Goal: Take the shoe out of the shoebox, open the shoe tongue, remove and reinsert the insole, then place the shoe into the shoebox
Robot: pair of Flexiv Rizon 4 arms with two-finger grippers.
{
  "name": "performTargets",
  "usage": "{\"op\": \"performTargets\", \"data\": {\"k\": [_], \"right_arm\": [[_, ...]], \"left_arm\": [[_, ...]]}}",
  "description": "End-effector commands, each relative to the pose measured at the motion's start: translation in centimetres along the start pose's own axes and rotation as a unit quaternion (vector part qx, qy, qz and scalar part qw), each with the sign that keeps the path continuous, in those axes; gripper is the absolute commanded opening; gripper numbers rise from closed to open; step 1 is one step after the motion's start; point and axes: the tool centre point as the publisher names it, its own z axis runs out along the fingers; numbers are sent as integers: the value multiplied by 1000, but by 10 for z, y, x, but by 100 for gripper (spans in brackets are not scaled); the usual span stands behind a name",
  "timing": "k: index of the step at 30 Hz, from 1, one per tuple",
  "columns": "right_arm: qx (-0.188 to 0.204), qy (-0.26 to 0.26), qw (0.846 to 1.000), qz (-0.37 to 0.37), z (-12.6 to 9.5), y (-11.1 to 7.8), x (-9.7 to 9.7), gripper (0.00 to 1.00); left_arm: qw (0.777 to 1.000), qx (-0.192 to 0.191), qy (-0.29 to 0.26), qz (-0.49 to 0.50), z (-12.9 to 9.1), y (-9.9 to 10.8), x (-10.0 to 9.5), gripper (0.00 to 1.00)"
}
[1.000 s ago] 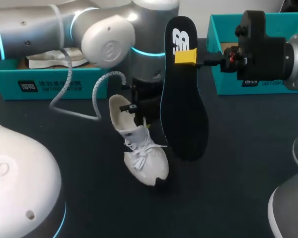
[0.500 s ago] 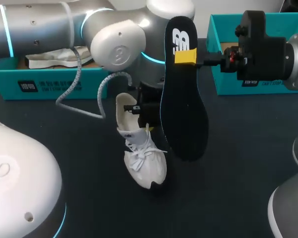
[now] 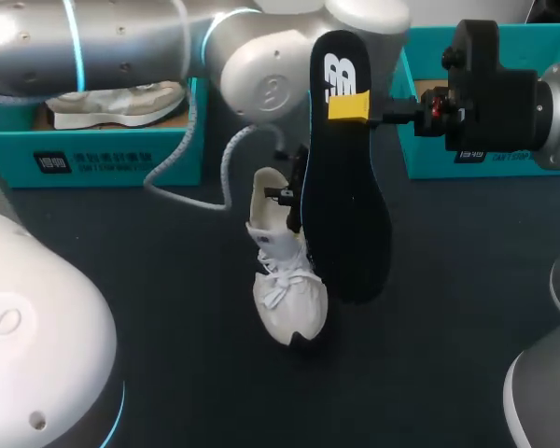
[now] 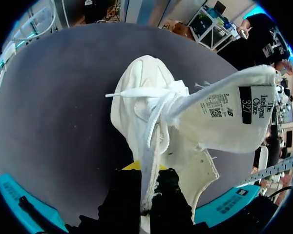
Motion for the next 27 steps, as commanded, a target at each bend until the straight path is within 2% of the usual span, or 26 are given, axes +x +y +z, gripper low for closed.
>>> {"op": "performTargets", "data": {"k": [1, 15, 22, 24, 25, 27], "right_arm": [[0, -1, 1000, 1, 5, 1, -1, 0], [0, -1, 1000, 1, 5, 1, -1, 0], [0, -1, 1000, 1, 5, 1, -1, 0], [0, -1, 1000, 1, 5, 1, -1, 0], [0, -1, 1000, 1, 5, 1, -1, 0], [0, -1, 1000, 1, 5, 1, -1, 0]], "left_arm": [[999, 6, 34, 2, 6, 2, -15, 0], [998, 28, 58, 15, 31, 3, -25, 0], [997, 40, 49, 42, 34, 4, -28, 0], [997, 41, 40, 49, 32, 4, -29, 44], [997, 41, 40, 49, 31, 4, -29, 47], [997, 40, 28, 55, 27, 5, -29, 91]]}}
